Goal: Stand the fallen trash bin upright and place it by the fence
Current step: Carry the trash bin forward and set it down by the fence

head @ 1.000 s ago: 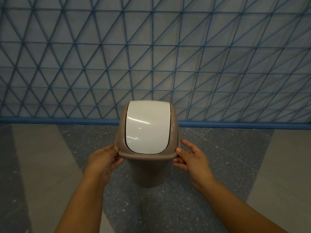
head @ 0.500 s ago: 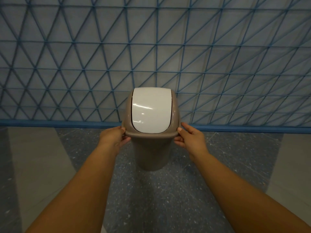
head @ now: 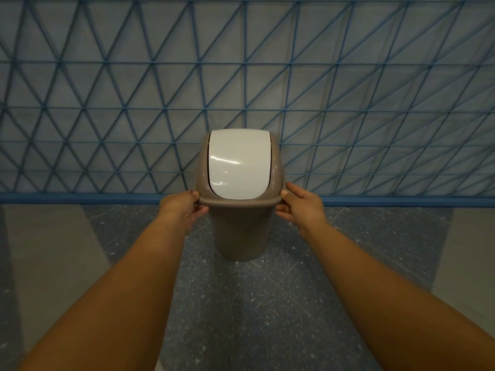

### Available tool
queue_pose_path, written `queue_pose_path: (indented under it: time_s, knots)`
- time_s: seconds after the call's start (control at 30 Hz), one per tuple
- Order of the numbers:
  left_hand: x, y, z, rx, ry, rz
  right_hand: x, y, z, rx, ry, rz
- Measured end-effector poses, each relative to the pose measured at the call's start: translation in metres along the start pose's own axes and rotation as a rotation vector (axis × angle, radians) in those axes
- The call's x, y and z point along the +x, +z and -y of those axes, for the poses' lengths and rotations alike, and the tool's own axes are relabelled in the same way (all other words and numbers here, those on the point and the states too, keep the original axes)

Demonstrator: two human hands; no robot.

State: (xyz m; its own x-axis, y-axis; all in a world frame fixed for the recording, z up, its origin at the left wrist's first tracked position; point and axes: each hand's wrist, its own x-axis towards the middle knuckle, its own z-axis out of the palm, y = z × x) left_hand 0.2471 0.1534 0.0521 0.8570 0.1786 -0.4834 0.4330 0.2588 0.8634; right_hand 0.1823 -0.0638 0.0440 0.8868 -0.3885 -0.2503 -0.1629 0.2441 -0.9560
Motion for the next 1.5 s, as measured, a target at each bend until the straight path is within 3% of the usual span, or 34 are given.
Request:
queue_pose_path:
  time_s: [0.33, 0.63, 1.5]
  knots:
    - [0.007, 0.007, -0.007, 0.038, 0.0, -0.011, -0.021, 0.009, -0.014, 0.136, -0.003, -0.073]
    - [-0.001, 0.003, 0.004, -0.062, -0.009, 0.002, 0.009, 0.003, 0.01, 0.025, 0.104, -0.022]
    - [0.003, 0.007, -0.001, -0.035, -0.029, -0.025, 0.011, 0.008, 0.003, 0.041, 0.088, -0.07]
